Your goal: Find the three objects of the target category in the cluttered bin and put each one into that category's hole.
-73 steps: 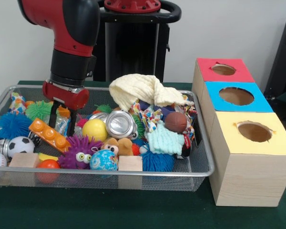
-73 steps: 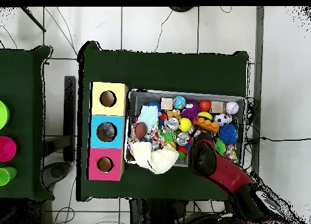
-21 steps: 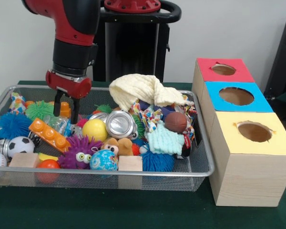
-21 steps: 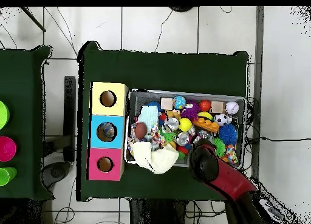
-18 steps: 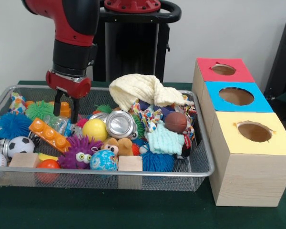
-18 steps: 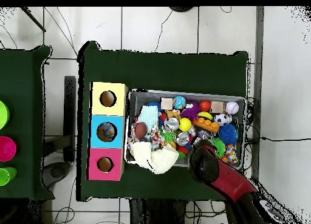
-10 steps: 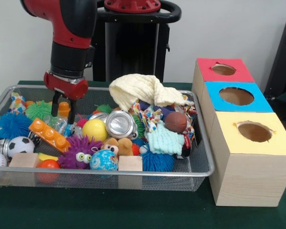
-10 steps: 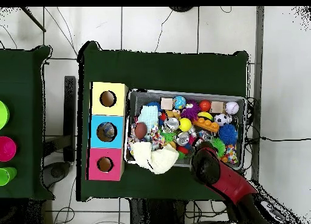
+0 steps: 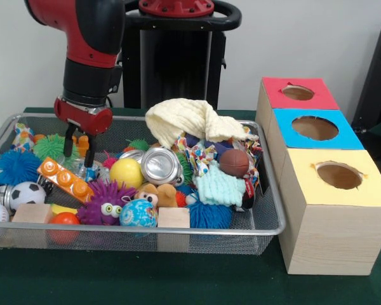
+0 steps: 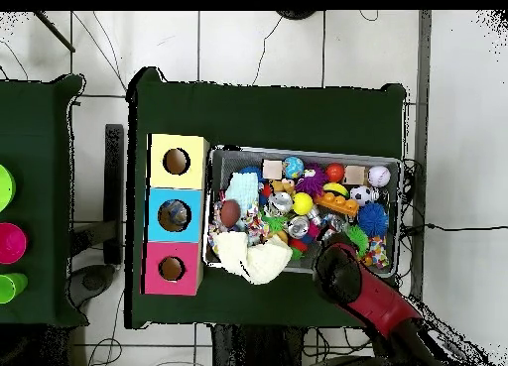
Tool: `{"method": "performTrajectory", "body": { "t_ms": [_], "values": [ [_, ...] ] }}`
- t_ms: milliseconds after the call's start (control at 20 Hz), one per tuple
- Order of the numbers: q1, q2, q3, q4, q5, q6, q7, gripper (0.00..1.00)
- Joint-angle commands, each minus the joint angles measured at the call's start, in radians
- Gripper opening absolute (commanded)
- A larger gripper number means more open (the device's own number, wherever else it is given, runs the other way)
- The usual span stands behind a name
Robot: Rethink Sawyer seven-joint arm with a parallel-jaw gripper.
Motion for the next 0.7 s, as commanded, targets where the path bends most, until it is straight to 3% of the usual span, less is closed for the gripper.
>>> {"method": "performTrajectory", "body": {
  "t_ms": [50,400,700],
  "values": [
    [-0.023,0.028,0.073,-0.020,0.060,-0.084,0.285,1.00],
    [-0.042,0.028,0.101,-0.006,0.054,-0.091,0.301,1.00],
    [-0.136,0.033,0.199,0.013,-0.008,-0.117,0.316,1.00]
  ]
}}
